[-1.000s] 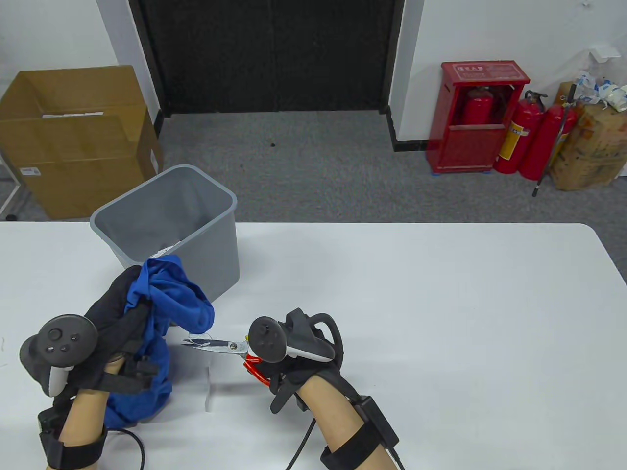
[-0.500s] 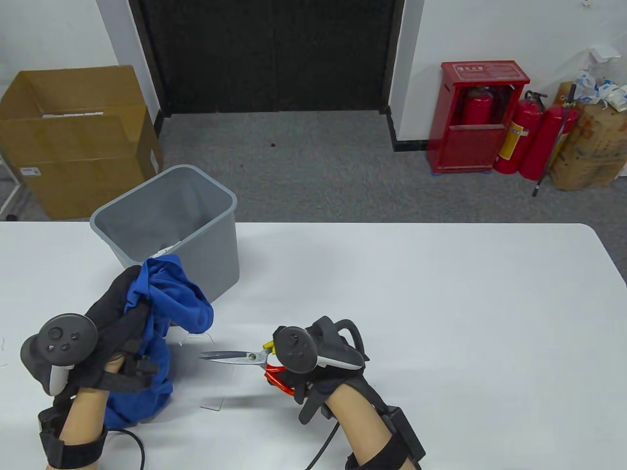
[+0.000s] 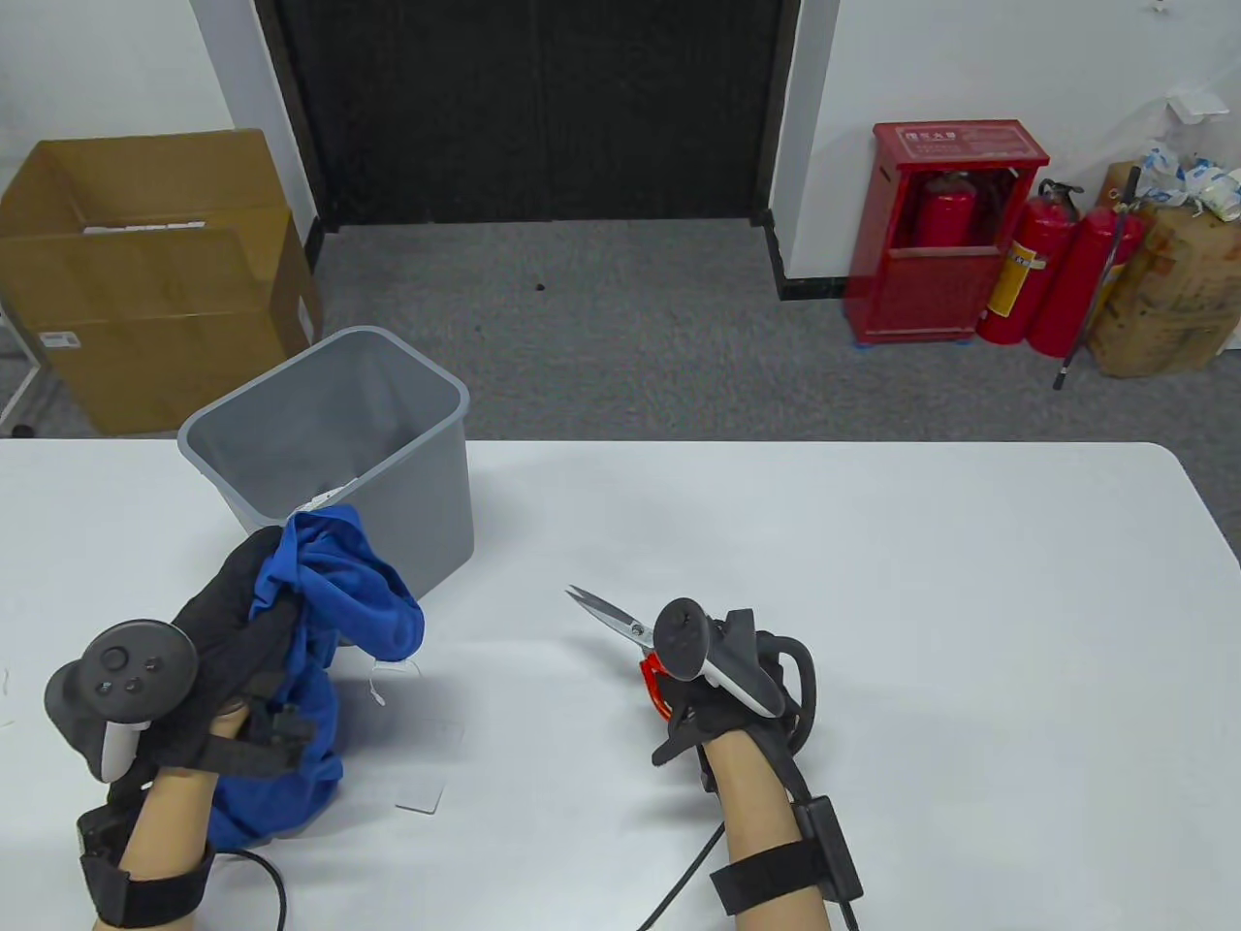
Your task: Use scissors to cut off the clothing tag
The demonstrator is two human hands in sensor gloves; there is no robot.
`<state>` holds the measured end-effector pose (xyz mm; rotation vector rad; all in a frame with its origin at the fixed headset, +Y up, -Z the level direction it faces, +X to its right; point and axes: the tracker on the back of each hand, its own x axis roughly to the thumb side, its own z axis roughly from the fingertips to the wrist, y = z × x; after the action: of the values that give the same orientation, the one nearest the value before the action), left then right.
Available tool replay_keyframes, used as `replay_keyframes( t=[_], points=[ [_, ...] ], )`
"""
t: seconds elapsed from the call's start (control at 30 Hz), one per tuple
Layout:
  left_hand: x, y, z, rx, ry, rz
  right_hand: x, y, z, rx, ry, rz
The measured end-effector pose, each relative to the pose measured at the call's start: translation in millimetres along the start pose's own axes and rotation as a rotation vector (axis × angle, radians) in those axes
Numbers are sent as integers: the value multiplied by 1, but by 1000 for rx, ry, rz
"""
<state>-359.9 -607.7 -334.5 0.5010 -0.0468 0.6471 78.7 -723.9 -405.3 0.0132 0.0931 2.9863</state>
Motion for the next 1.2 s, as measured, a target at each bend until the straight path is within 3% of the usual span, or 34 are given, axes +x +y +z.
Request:
replay_keyframes(
  t=[0.2,0.43,0.77,0.93,1.03,1.2],
  points=[
    [0,-1,0,-2,4,1,-18,27,-15,35,175,41],
    [0,-2,0,-5,1,1,-18,46,-20,159,187,85],
    [3,-7,0,-15,-6,-11,-12,46,-14,164,155,157],
    [2,-9,0,-22,-6,-19,-4,37,-8,108,151,216],
    [1,-14,-1,-34,-2,-31,13,30,-2,93,96,257],
    [-4,-16,0,-37,10,-25,44,20,14,82,-69,155]
  ],
)
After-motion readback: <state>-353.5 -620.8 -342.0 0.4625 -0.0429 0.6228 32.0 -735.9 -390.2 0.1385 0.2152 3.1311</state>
